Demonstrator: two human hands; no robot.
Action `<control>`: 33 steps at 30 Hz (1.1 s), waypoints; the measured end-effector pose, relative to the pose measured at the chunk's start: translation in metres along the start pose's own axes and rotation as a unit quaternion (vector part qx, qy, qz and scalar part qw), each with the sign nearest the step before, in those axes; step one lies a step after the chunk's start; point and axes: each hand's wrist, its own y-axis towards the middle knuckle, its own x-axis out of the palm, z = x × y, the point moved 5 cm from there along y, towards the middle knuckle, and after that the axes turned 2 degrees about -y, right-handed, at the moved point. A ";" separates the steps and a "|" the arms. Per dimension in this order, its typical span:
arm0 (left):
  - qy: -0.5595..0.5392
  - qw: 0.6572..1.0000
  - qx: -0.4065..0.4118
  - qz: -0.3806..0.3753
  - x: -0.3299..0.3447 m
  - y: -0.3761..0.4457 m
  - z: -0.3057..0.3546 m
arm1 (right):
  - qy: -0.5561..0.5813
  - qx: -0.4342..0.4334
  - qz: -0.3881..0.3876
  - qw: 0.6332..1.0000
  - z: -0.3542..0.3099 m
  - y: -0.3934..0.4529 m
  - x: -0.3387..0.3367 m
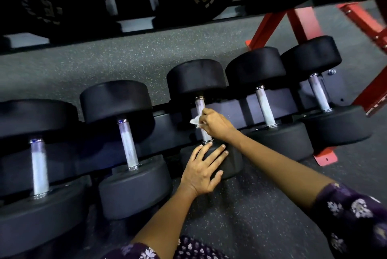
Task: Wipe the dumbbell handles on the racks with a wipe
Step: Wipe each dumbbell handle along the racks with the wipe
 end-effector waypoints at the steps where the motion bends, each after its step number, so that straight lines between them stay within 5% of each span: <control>1: 0.001 1.000 0.000 0.003 0.000 0.001 0.000 | 0.023 0.004 0.010 1.000 0.001 0.006 -0.004; 5: 0.006 1.000 0.002 0.008 -0.001 0.003 0.000 | 0.051 0.029 0.080 0.995 0.004 0.023 -0.012; 10: -0.002 1.000 0.001 0.012 -0.001 0.002 0.001 | 0.003 0.008 0.057 0.998 0.005 0.015 0.000; 15: -0.001 1.000 0.010 0.029 -0.001 0.002 0.000 | 0.138 0.110 0.184 0.967 0.004 0.029 -0.011; 18: -0.002 0.999 0.014 0.036 0.000 0.002 0.001 | 0.288 0.226 0.292 0.884 0.014 0.018 -0.008; 21: -0.002 0.999 0.010 0.034 0.000 0.001 0.001 | 0.435 0.338 0.258 0.794 0.027 0.018 0.000; 25: 0.004 1.000 -0.004 0.018 0.000 0.001 0.000 | 0.643 0.417 0.192 0.613 0.039 0.022 0.021; 26: 0.004 1.000 -0.007 0.017 0.000 0.000 0.000 | 0.655 0.420 0.185 0.600 0.041 0.024 0.024; 28: 0.001 1.000 -0.007 0.019 0.000 0.000 0.001 | 0.614 0.406 0.204 0.645 0.042 0.025 0.017; 31: 0.003 0.999 0.005 0.035 -0.002 0.001 0.000 | 0.429 0.338 0.236 0.803 0.029 0.028 0.002; 33: 0.001 0.999 0.008 0.049 -0.003 0.002 0.002 | 0.348 0.287 0.221 0.865 0.015 0.033 0.003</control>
